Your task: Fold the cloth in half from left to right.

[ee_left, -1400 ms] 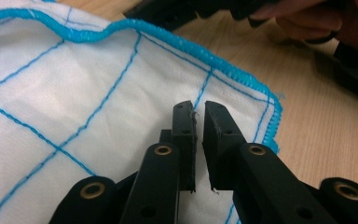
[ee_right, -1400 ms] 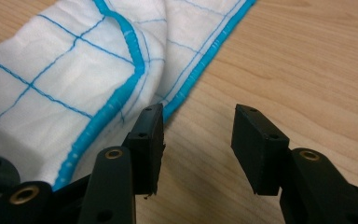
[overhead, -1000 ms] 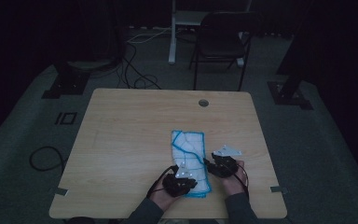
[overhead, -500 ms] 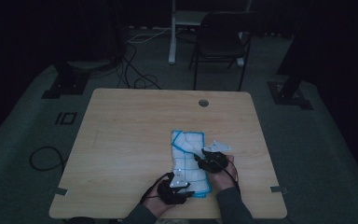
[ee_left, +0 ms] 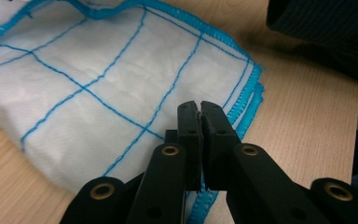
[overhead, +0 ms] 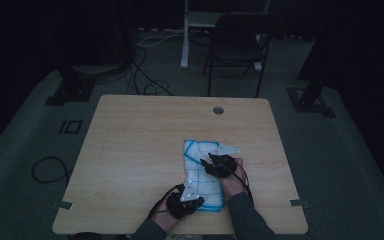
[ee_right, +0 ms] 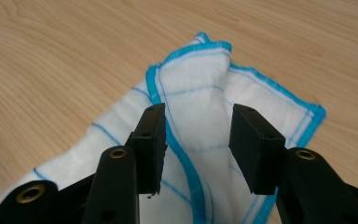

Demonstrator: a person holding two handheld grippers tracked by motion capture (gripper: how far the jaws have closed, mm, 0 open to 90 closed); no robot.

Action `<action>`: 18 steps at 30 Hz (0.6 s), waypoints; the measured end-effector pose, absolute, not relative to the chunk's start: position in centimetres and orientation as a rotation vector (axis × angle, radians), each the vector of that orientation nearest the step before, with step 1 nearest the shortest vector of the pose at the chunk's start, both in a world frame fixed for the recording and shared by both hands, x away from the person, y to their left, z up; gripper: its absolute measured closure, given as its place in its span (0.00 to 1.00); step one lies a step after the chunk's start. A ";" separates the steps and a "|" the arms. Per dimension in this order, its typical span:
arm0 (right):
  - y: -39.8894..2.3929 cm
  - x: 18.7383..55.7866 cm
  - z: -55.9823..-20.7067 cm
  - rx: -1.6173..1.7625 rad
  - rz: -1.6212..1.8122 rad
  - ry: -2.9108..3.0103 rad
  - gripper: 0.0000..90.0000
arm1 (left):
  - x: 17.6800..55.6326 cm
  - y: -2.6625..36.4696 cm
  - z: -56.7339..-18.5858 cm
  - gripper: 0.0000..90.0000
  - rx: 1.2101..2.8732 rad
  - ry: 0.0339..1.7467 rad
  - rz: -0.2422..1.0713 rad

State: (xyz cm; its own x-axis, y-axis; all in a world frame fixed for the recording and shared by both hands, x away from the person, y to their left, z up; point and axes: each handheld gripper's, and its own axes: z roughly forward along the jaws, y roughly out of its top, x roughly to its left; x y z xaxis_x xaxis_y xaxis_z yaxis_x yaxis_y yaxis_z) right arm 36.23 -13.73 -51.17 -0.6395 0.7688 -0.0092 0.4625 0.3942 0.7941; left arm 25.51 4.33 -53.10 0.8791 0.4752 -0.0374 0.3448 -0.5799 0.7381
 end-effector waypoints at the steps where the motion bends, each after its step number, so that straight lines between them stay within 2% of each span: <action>1: -13.5 36.4 -51.1 1.061 1.117 2.288 0.63 | 25.5 4.4 -53.1 0.98 2.241 0.590 0.210; 18: -9.1 39.5 -52.9 0.991 1.009 2.414 0.65 | 25.2 5.6 -53.6 0.98 2.238 0.626 0.206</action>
